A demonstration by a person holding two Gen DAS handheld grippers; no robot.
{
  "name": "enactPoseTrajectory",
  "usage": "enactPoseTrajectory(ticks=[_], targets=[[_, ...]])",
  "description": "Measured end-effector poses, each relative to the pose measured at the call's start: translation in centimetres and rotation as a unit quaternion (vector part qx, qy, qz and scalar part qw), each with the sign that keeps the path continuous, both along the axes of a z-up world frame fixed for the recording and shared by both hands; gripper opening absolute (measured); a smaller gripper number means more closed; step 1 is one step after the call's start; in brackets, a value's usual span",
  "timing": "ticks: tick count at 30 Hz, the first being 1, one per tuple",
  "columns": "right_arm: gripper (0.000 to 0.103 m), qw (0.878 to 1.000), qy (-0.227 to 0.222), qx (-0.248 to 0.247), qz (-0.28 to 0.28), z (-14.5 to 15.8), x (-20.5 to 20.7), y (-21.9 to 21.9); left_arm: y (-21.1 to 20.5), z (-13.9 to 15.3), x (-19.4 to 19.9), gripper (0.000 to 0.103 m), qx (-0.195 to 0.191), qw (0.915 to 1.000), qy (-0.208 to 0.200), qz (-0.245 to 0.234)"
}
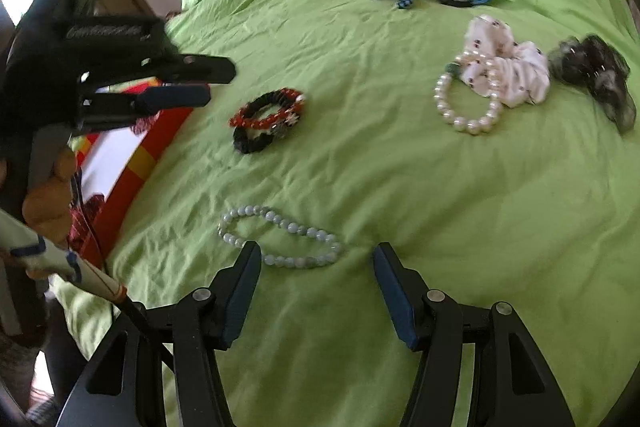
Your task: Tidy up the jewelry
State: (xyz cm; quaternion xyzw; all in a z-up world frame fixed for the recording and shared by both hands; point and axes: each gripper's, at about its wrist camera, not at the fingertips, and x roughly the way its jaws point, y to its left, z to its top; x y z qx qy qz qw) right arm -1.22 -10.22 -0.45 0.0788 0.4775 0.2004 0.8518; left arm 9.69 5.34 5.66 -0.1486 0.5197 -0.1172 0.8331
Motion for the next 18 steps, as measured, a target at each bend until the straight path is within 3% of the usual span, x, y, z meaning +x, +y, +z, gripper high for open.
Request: enactPoseTrajectory(ticks=[1, 2, 4, 8, 9, 10, 12, 18], targets=[[0.033, 1.0, -0.002, -0.005, 0.008, 0.0, -0.2, 0.4, -0.2, -0.2, 0.3, 0.035, 0.001, 1.0, 0.004, -0.005], [0.022, 1.0, -0.002, -0.012, 0.01, 0.1, -0.4, 0.6, -0.5, -0.5, 0.6, 0.035, 0.002, 0.9999, 0.006, -0.011], [0.011, 1.0, 0.003, -0.01, 0.013, 0.0, -0.8, 0.2, -1.0, -1.1, 1.8, 0.035, 0.009, 0.9997, 0.015, -0.019], [0.006, 1.0, 0.009, 0.006, 0.0, 0.1, -1.5, -1.2, -1.3, -2.2, 2.9, 0.035, 0.008, 0.9993, 0.031, -0.019], [0.005, 1.0, 0.011, 0.008, -0.003, 0.0, -1.7, -1.5, -1.4, -2.4, 3.0, 0.024, 0.008, 0.9992, 0.033, -0.023], [0.004, 1.0, 0.012, 0.009, -0.006, -0.1, -1.8, -1.8, -1.6, -2.6, 3.0, 0.002, 0.007, 0.9987, 0.04, -0.03], [0.004, 1.0, 0.013, 0.015, -0.016, -0.1, -2.2, -2.5, -1.8, -2.5, 2.5, 0.001, -0.006, 0.9981, 0.043, -0.042], [0.003, 0.999, 0.009, 0.017, -0.043, 0.6, -3.6, -4.3, -2.9, 1.7, -0.9, 0.001, -0.064, 0.9941, 0.006, -0.087]])
